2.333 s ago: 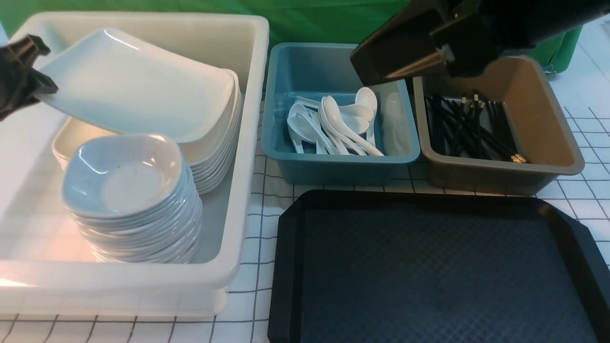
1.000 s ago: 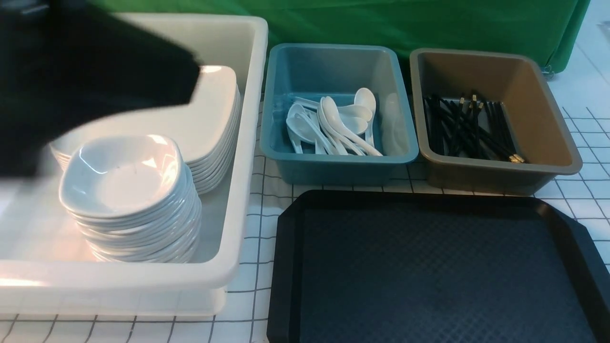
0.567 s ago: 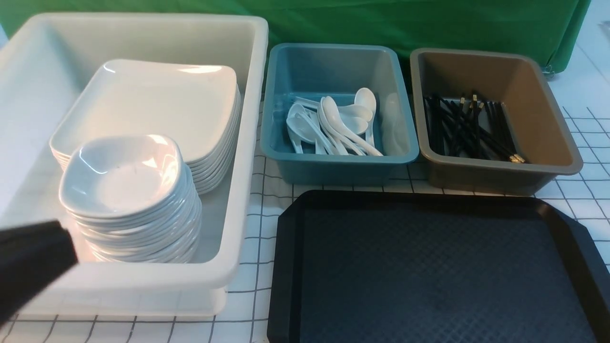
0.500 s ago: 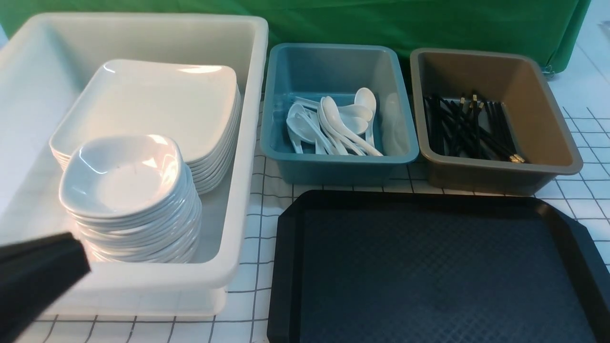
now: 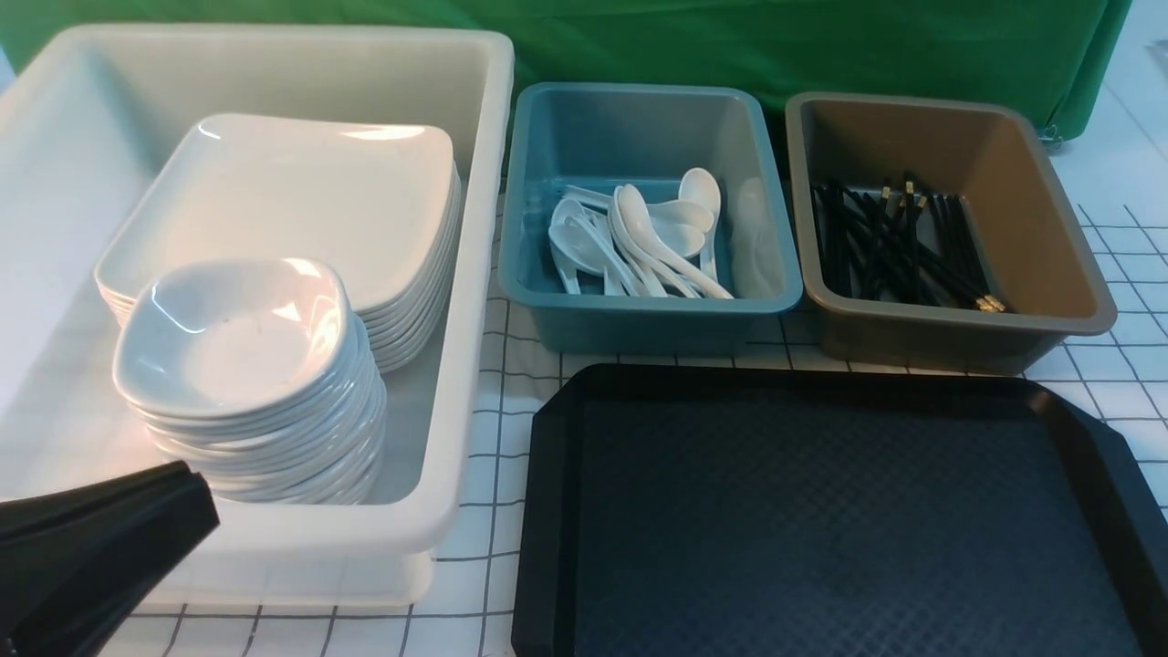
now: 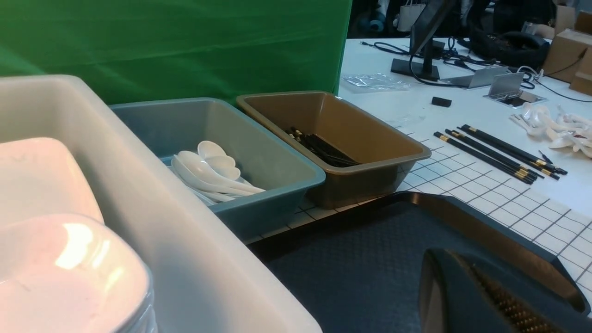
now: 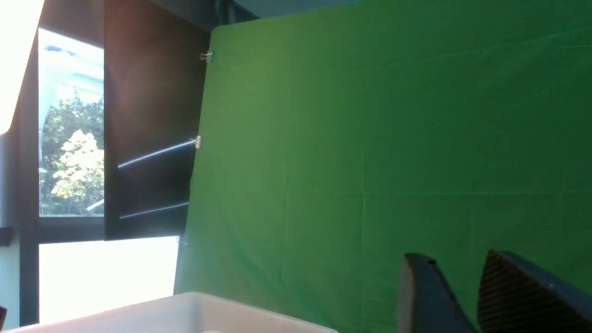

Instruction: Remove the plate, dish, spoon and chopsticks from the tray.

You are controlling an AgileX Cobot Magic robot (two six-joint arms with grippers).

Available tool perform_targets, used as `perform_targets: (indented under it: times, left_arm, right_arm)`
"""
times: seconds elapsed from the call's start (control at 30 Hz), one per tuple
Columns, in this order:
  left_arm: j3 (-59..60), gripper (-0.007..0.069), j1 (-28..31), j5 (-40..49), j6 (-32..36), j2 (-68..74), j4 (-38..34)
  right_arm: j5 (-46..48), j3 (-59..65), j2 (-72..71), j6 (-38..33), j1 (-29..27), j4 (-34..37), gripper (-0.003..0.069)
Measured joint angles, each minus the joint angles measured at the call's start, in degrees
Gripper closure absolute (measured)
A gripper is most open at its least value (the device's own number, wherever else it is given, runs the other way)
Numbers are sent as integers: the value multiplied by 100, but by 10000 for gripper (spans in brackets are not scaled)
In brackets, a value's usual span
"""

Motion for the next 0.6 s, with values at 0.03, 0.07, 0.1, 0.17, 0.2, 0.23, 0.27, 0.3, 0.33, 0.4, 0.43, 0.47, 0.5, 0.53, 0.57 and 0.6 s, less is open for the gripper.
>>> perform_targets:
  times: [0.03,0.07,0.1,0.17,0.2,0.23,0.27,0.3,0.33,0.4,0.43,0.47,0.5,0.53,0.57,0.6]
  left_arm:
    - [0,627,0,-4,0,0,0]
    - [0,627,0,-4,0,0,0]
    - [0,627,0,-4,0,0,0]
    - [0,627,0,-4,0,0,0]
    - [0,627,0,-4,0,0,0]
    - [0,627,0,-4,0,0,0]
    - [0,627,0,-4,0,0,0]
    - [0,627,0,-4,0,0,0]
    - [0,627,0,-28,6,0,68]
    - [0,627,0,-93,-2,0,194]
    - [0,627,0,-132,-16,0,291]
    - [6,627,8,-210,-70,-20,496]
    - [26,627,40,-296,-106,-47,639]
    - [88,627,132,-453,-147,-104,818]
    - [154,627,231,-585,-188,-152,923]
    - [261,627,355,-769,-216,-228,1009]
  right_arm:
    - [5,0,0,0,0,0,445]
    - [5,0,0,0,0,0,444]
    - [5,0,0,0,0,0,441]
    - [5,0,0,0,0,0,434]
    - [5,0,0,0,0,0,432]
    - [5,0,0,0,0,-5,430]
    - [5,0,0,0,0,-5,428]
    - [5,5,0,0,0,-5,428]
    - [5,5,0,0,0,-5,424]
    - [5,5,0,0,0,-5,423]
    - [5,5,0,0,0,-5,422]
    - [5,5,0,0,0,-5,421]
    - [5,5,0,0,0,-5,421]
    - [5,5,0,0,0,-5,421]
    - [5,5,0,0,0,-5,421]
    - [5,5,0,0,0,-5,420]
